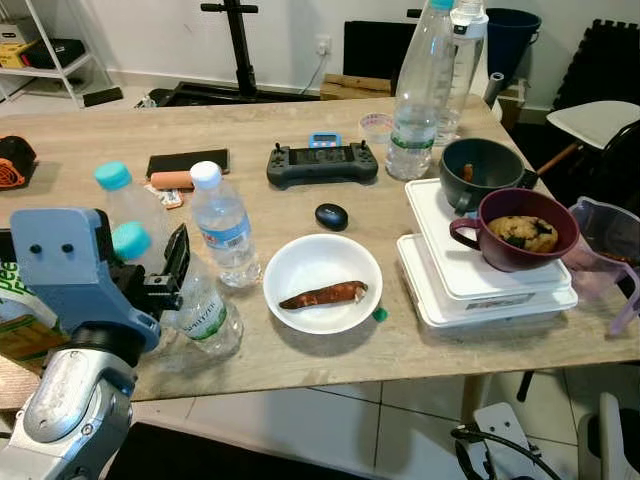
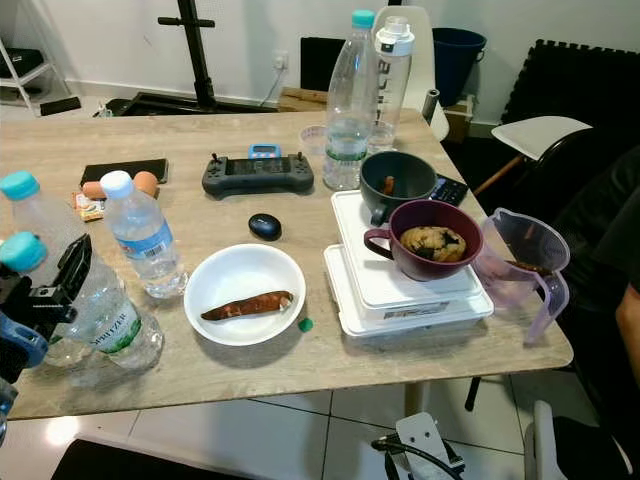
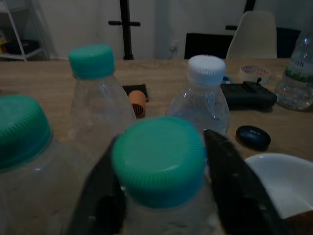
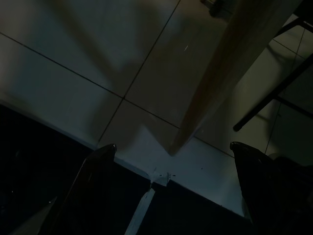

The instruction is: Restocking fridge

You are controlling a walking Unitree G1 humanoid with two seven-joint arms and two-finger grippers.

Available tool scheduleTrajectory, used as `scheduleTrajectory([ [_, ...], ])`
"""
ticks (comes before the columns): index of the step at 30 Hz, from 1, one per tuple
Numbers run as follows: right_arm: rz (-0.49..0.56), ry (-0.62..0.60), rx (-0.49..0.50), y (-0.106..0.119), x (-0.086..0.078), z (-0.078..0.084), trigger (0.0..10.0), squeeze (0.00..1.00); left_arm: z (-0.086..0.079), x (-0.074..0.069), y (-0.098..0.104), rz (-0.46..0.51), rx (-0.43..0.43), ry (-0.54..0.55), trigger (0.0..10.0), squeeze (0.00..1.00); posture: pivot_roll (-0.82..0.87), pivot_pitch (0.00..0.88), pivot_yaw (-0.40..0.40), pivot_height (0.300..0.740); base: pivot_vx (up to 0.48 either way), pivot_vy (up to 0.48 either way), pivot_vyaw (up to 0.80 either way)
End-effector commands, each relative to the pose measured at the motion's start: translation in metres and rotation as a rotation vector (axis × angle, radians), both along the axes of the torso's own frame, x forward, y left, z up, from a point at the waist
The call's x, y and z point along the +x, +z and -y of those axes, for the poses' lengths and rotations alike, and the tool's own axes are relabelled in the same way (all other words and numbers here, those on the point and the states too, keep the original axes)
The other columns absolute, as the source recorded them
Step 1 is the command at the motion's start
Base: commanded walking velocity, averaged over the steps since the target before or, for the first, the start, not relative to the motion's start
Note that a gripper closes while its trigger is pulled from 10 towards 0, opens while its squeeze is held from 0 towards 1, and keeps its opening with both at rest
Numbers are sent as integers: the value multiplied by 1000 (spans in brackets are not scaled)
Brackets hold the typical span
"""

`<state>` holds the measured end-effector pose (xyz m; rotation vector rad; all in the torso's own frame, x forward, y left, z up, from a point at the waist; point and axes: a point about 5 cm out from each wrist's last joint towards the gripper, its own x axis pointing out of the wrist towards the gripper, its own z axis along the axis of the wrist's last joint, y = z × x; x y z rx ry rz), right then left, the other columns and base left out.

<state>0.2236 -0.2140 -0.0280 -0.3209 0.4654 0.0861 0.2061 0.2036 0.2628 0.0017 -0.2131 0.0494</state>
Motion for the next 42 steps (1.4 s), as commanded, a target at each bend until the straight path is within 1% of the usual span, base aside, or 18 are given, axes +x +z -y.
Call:
scheduleTrajectory([
  [1,-27,-18,10,-7,-9,0,10000,0,0,-1,2,-4,41,-8,0,0,35,232,27,740,0,0,0],
  [9,-26,-23,14,-8,-10,-2,10000,0,9,0,7,-1,71,-69,0,0,34,233,34,740,0,0,0],
  [11,-26,-23,14,-8,-10,-2,10000,0,9,0,7,-1,71,-69,0,0,34,233,34,740,0,0,0],
  [12,-25,-24,15,-8,-10,-2,10000,0,12,0,7,-5,57,-106,0,0,34,232,33,740,0,0,0],
  [13,-25,-24,15,-8,-10,-2,10000,0,12,0,7,-5,57,-106,0,0,34,232,33,740,0,0,0],
  [14,-23,-25,16,-8,-10,-2,10000,0,17,1,10,-2,38,-177,10000,0,32,233,32,740,0,0,0],
  [18,-12,-29,26,-7,-9,-3,10000,0,26,2,20,33,23,-308,10000,0,34,232,32,740,0,0,0],
  [21,-11,-30,27,-7,-9,-3,10000,0,28,1,20,32,23,-330,10000,0,34,232,32,740,0,0,0],
  [22,-12,-30,27,-7,-9,-3,10000,0,34,-2,20,33,24,-372,10000,0,35,233,31,740,0,0,0],
  [25,-12,-29,27,-7,-10,-3,10000,0,38,-5,20,35,32,-409,10000,0,36,233,31,740,0,0,0],
  [28,-15,-25,29,-7,-9,-5,10000,0,42,-8,25,55,87,-447,10000,0,41,233,28,740,0,0,0],
  [29,-15,-25,29,-7,-9,-5,10000,0,42,-8,25,55,87,-447,10000,0,41,233,28,740,0,0,0],
  [31,-18,-21,29,-7,-9,-5,10000,0,48,-18,22,-8,194,-596,10000,0,45,233,26,740,0,0,0],
  [32,-18,-21,29,-7,-9,-5,10000,0,50,-22,19,-37,227,-652,10000,0,45,233,26,740,0,0,0],
  [34,-18,-21,29,-7,-9,-5,10000,0,50,-22,19,-37,227,-652,10000,0,45,233,26,740,0,0,0],
  [35,-19,-21,26,-8,-9,-5,10000,0,49,-27,14,-103,239,-741,10000,0,47,231,29,740,0,0,0],
  [37,-20,-25,24,-8,-9,-4,10000,0,47,-23,12,-116,218,-736,10000,0,42,230,30,740,0,0,0],
  [42,-7,-35,30,-7,-10,-4,10000,0,51,-15,10,-93,187,-693,10000,0,33,229,26,740,0,0,0],
])
